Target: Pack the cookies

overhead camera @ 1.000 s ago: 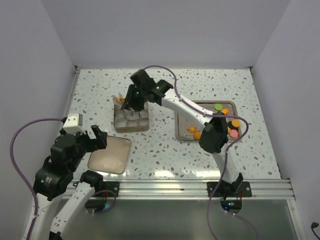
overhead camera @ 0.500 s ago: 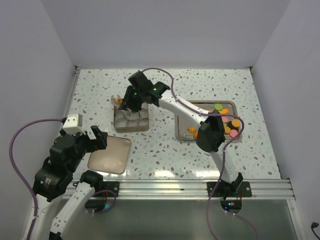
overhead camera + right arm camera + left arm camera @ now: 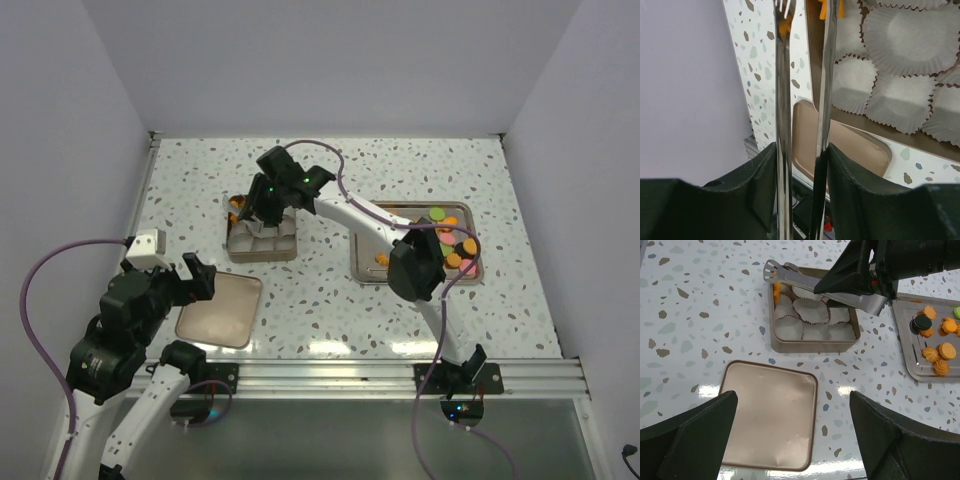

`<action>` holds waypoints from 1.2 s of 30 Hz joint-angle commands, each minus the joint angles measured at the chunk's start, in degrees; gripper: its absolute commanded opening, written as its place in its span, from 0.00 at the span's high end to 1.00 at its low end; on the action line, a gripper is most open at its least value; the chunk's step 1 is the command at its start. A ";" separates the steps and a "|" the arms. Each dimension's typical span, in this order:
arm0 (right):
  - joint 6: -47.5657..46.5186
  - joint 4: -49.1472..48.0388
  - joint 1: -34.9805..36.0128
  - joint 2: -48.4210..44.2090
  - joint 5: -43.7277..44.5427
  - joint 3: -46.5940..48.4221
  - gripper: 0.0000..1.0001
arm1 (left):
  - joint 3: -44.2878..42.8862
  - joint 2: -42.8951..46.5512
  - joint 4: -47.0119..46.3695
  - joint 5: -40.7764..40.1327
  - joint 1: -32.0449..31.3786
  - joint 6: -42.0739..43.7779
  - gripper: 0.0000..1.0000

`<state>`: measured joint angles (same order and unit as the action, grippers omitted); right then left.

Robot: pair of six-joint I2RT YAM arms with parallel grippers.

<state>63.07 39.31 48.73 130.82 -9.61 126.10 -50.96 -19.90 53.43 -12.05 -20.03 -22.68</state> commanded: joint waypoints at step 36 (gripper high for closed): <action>-5.94 6.57 -6.63 -38.52 8.99 -29.91 0.54 | 0.16 1.09 -3.16 0.89 -0.27 1.85 0.00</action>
<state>59.05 42.74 43.59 98.02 -3.62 102.13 -50.96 -19.29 53.21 -11.92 -20.03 -21.87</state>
